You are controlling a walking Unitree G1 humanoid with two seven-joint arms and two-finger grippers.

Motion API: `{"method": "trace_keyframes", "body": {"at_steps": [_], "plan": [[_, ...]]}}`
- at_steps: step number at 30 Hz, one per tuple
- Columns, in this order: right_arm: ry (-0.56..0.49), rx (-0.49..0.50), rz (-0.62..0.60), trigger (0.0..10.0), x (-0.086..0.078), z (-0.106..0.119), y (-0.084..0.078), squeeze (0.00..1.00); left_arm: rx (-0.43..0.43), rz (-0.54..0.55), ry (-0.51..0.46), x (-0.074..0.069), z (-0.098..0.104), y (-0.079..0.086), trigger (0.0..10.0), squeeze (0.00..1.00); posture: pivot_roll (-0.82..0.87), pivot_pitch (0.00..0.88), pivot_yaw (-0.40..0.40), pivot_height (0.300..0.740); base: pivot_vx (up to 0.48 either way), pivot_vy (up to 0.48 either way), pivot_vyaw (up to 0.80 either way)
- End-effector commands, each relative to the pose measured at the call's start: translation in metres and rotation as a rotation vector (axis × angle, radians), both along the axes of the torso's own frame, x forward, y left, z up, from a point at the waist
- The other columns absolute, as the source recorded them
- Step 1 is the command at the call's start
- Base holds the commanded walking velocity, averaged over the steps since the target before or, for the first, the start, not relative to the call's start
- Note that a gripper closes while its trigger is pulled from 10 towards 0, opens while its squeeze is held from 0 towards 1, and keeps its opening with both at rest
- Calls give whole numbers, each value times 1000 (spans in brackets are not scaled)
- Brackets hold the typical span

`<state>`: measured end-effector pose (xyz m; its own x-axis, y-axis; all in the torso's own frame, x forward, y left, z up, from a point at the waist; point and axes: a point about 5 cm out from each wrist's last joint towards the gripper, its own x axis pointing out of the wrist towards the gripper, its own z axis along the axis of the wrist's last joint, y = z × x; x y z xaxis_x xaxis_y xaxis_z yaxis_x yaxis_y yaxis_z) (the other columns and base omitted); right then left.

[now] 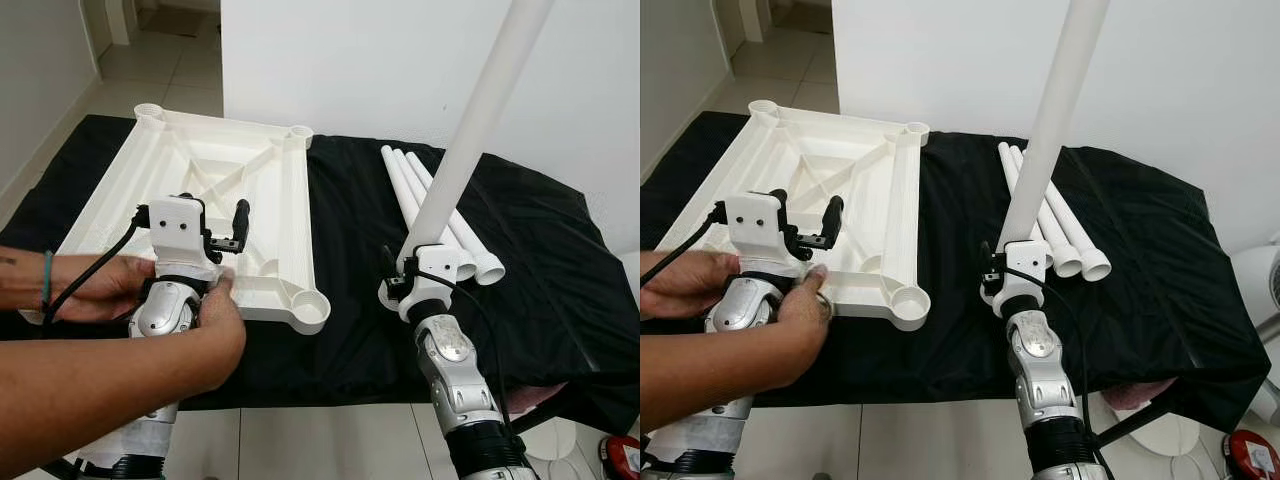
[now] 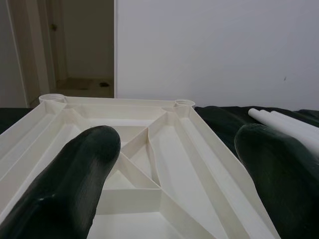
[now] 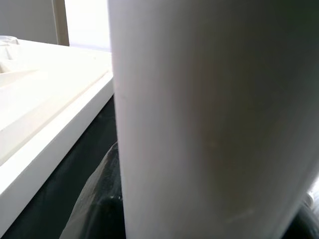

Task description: Building children table

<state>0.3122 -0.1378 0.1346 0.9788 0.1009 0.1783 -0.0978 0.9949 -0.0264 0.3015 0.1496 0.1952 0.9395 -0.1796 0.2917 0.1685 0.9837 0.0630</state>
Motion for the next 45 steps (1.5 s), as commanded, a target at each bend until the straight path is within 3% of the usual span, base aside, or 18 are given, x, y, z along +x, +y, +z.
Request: {"method": "trace_keyframes", "body": {"at_steps": [1, 45], "plan": [[-25, 0, -8, 10000, 3, 5, -1, 0, 6, 0, 10, 2, -2, -2, 10000, 0, 64, 0, -112, 740, 0, 0, 0], [-36, 0, -13, 10000, 2, 7, -1, 0, 4, -16, 10, 3, -2, -5, 10000, 0, 51, 0, -99, 740, 0, 0, 0]]}}
